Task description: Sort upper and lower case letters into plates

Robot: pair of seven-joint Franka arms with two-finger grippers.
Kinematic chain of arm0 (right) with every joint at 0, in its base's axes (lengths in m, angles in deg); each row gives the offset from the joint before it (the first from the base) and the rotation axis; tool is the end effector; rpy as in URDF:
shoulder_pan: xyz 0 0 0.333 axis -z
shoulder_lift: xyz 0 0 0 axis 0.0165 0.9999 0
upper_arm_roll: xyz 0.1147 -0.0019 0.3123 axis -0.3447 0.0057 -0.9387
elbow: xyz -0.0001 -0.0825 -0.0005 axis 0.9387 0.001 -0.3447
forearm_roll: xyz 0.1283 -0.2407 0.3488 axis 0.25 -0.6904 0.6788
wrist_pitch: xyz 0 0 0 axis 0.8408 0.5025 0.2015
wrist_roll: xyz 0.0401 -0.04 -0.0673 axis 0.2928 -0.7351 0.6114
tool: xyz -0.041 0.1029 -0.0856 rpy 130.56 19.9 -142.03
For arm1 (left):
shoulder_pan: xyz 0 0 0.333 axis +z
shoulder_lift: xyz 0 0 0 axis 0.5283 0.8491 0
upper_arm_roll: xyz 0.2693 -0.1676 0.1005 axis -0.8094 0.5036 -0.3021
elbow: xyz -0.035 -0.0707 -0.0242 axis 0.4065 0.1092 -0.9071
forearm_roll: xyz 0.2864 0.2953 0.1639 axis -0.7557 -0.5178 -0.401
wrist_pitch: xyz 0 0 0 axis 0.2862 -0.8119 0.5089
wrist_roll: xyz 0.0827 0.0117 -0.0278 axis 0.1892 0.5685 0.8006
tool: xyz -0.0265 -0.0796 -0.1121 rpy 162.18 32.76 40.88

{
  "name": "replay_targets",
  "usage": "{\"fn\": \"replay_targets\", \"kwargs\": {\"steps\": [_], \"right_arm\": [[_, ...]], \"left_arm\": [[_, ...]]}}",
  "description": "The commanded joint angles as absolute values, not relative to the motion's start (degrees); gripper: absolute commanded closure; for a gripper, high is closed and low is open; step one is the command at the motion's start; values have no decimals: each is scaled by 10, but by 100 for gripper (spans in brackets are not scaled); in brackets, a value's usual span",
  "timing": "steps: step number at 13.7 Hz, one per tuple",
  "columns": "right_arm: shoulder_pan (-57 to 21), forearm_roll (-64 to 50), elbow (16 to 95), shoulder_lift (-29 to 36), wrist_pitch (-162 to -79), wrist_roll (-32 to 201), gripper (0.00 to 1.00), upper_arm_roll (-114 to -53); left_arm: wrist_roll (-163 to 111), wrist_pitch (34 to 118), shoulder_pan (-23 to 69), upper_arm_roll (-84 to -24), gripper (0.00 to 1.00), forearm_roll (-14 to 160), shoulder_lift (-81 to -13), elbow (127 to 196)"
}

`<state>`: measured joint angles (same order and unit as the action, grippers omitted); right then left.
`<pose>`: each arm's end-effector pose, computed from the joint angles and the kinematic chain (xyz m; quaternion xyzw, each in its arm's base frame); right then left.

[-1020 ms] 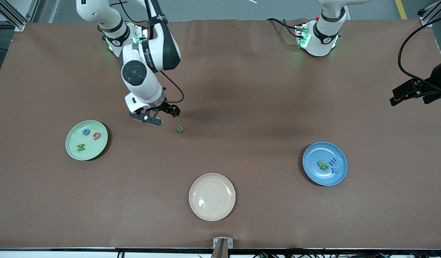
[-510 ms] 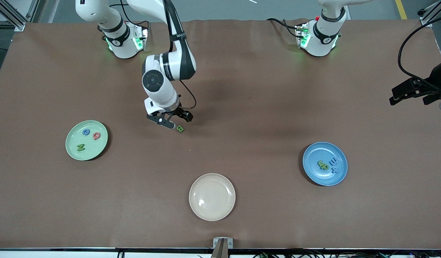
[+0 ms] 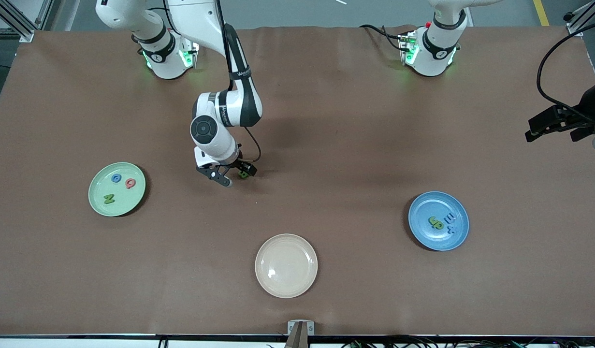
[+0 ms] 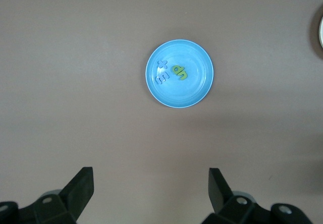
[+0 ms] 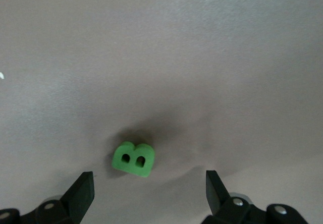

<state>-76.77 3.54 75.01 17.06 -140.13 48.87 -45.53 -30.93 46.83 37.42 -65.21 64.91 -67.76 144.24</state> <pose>0.5126 0.3263 0.1230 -0.9644 0.2574 0.0541 0.0272 0.6283 -0.0134 0.6237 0.9999 0.0036 0.0039 0.0104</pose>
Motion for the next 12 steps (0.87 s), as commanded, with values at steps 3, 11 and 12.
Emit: {"fn": "replay_targets", "kwargs": {"steps": [3, 11, 12], "right_arm": [[-743, 49, 729, 182, -1407, 485, 8, -484], [-739, 48, 724, 194, -1409, 486, 40, -484], [-740, 48, 725, 194, -1409, 486, 45, -484]], "left_arm": [[-322, 463, 376, -653, 0, 653, -674, 1434], [-322, 465, 373, -653, 0, 653, -671, 1434], [-321, 465, 373, -653, 0, 653, -670, 1434]]}}
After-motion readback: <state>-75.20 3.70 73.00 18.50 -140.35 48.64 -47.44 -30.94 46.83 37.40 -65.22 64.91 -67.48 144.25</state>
